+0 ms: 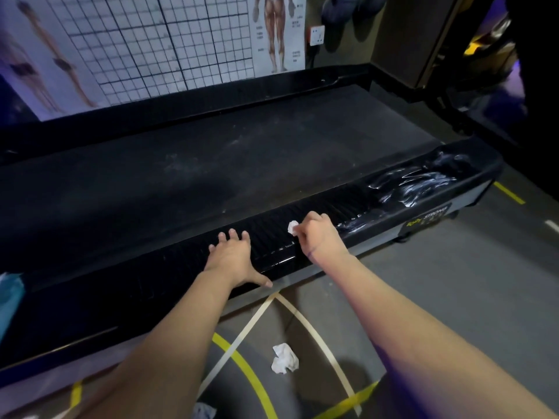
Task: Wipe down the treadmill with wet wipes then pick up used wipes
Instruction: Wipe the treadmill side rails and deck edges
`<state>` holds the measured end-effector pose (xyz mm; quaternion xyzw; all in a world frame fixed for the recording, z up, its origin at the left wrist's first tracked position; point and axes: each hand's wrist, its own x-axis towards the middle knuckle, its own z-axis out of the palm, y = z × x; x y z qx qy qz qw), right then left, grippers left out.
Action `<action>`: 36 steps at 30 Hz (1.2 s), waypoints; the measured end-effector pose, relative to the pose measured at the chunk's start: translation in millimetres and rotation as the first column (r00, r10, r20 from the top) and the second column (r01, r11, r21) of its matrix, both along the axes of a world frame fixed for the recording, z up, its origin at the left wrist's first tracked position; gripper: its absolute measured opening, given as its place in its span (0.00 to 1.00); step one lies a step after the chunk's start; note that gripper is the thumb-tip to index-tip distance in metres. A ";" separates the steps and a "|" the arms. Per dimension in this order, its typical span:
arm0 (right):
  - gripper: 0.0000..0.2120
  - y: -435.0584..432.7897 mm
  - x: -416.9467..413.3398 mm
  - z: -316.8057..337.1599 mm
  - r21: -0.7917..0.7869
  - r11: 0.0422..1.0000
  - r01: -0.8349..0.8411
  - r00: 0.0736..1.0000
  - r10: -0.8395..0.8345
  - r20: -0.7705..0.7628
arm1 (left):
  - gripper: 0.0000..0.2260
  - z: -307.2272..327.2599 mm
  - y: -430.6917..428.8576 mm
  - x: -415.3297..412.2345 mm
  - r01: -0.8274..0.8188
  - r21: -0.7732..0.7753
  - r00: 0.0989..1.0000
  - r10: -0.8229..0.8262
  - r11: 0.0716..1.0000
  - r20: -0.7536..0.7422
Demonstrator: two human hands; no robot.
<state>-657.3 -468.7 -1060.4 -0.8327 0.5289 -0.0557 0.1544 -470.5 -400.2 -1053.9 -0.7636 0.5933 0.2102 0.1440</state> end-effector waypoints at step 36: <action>0.11 30.7 8.3 9.5 0.111 0.988 -0.105 0.994 0.100 0.053 | 0.65 -2.2 -0.1 -0.2 -0.021 0.017 0.998 0.022 1.000 -0.065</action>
